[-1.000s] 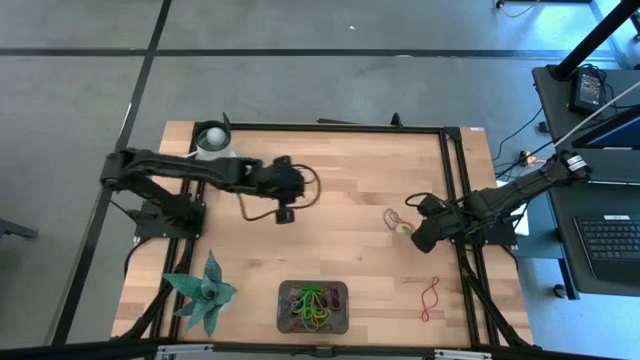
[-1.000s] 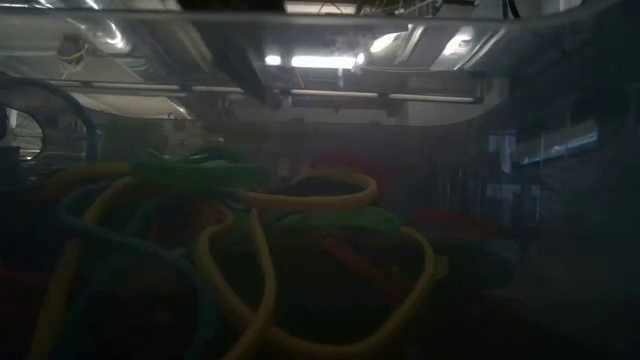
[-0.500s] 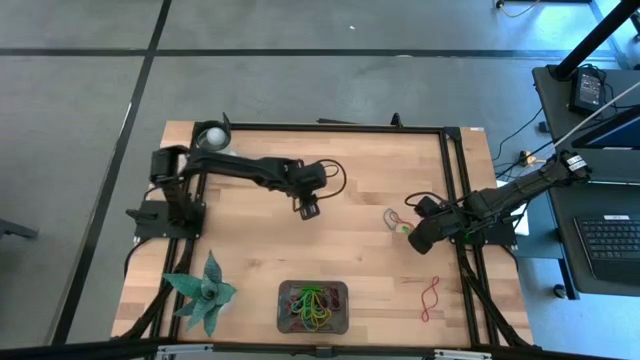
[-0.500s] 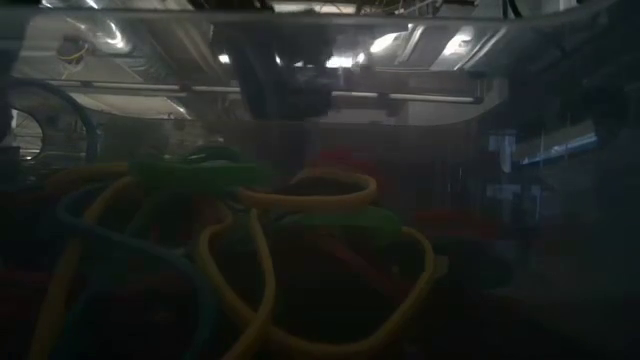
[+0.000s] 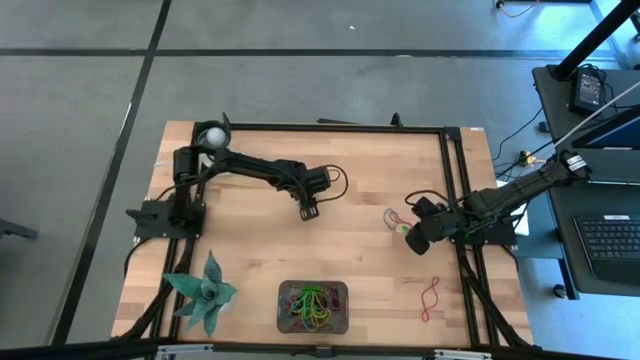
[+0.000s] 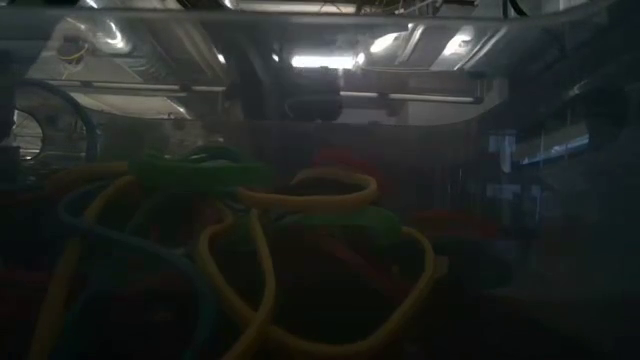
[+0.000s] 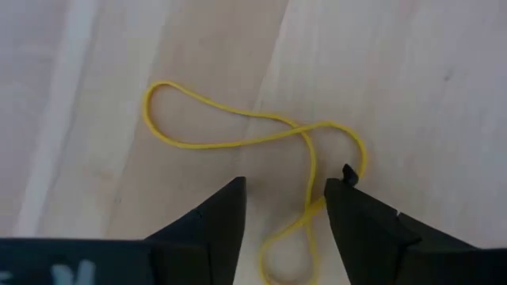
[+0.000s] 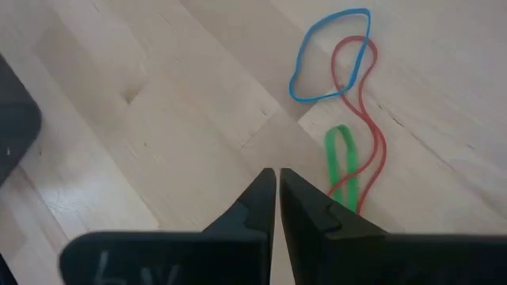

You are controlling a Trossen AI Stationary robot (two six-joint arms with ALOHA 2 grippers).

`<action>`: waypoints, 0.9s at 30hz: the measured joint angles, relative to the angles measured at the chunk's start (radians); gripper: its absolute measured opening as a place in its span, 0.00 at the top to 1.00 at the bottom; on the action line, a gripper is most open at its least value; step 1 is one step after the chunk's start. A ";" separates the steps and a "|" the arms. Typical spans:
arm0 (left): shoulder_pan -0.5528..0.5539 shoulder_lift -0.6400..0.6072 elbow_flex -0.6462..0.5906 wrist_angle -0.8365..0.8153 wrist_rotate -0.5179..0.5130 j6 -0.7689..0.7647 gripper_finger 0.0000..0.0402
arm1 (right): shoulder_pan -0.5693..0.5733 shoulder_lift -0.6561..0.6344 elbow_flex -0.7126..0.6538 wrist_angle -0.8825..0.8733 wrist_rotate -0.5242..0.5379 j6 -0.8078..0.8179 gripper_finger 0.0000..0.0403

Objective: Pick and place rubber bands into bin
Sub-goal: Put the yellow rubber band into the black bin

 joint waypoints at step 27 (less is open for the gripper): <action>-0.082 -0.228 -0.009 -0.152 0.049 0.010 1.00 | 0.000 0.000 0.000 0.032 0.003 0.000 0.94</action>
